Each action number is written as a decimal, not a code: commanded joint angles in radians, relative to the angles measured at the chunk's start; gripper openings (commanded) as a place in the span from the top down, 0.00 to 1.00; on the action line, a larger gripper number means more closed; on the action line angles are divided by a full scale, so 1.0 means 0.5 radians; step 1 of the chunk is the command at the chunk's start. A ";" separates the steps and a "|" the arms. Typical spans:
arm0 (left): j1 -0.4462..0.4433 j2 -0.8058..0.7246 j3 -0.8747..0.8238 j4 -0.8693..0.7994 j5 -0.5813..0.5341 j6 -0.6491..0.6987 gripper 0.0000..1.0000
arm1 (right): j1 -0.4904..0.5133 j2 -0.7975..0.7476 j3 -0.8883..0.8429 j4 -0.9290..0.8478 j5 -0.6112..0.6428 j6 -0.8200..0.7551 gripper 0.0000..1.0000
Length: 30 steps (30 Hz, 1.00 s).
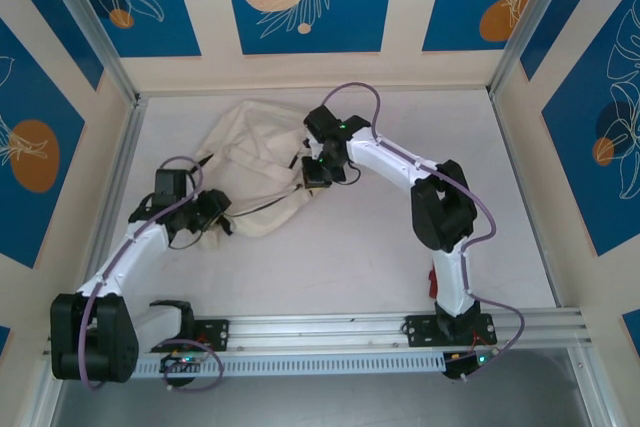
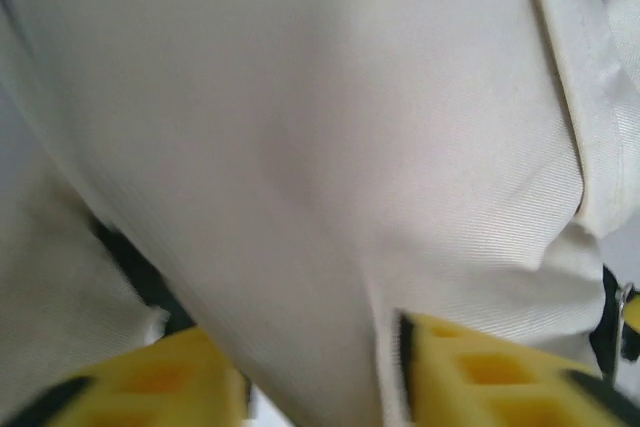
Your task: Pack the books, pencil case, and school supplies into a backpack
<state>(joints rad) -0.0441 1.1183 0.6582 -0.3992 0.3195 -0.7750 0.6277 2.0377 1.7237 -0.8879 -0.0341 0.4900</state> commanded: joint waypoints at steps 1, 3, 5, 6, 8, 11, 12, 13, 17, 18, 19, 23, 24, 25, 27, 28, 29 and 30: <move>0.021 -0.046 0.166 -0.267 -0.049 0.182 0.37 | -0.122 -0.155 -0.155 -0.028 0.058 -0.024 1.00; 0.021 -0.072 0.241 -0.338 -0.072 0.216 0.29 | -0.164 -0.264 -0.297 -0.002 0.029 -0.035 1.00; 0.021 -0.082 0.300 -0.386 -0.088 0.250 0.26 | -0.214 -0.370 -0.440 0.009 0.016 -0.040 1.00; 0.021 -0.085 0.329 -0.401 -0.093 0.275 0.25 | -0.242 -0.425 -0.525 0.017 0.016 -0.044 1.00; 0.021 -0.086 0.370 -0.427 -0.101 0.317 0.24 | -0.306 -0.537 -0.679 0.029 0.028 -0.044 1.00; 0.018 -0.080 0.410 -0.427 -0.085 0.363 0.23 | -0.434 -0.691 -0.877 0.040 0.071 -0.044 1.00; 0.015 -0.077 0.413 -0.415 -0.059 0.367 0.23 | -0.493 -0.736 -0.930 0.049 0.089 -0.037 1.00; 0.012 -0.074 0.419 -0.400 -0.039 0.373 0.23 | -0.543 -0.764 -0.963 0.055 0.100 -0.031 1.00; -0.050 -0.035 0.446 -0.336 0.025 0.371 0.23 | -0.662 -0.842 -1.010 0.084 0.132 -0.001 0.93; -0.083 -0.016 0.460 -0.329 0.016 0.372 0.23 | -0.659 -0.861 -0.997 0.093 0.125 0.004 0.85; -0.118 0.003 0.475 -0.328 0.004 0.372 0.23 | -0.655 -0.878 -0.983 0.105 0.119 0.016 0.77; -0.341 0.124 0.538 -0.274 -0.081 0.342 0.25 | -0.607 -0.950 -0.915 0.188 0.109 0.066 0.46; -0.407 0.169 0.557 -0.254 -0.103 0.335 0.26 | -0.586 -0.957 -0.896 0.214 0.097 0.076 0.43; -0.467 0.215 0.579 -0.241 -0.131 0.329 0.28 | -0.568 -0.956 -0.883 0.239 0.080 0.084 0.42; -0.606 0.335 0.632 -0.205 -0.199 0.298 0.32 | -0.514 -0.934 -0.868 0.320 0.010 0.109 0.42; -0.656 0.390 0.648 -0.174 -0.210 0.279 0.35 | -0.490 -0.915 -0.866 0.353 -0.021 0.128 0.42; -0.711 0.450 0.663 -0.128 -0.223 0.247 0.39 | -0.456 -0.885 -0.866 0.390 -0.070 0.144 0.42; -0.757 0.511 0.671 -0.071 -0.228 0.207 0.43 | -0.426 -0.842 -0.862 0.422 -0.119 0.154 0.43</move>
<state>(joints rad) -0.3695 1.3163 0.9615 -0.5034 0.2462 -0.6334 0.3809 1.5883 1.2736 -0.7303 -0.0135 0.5346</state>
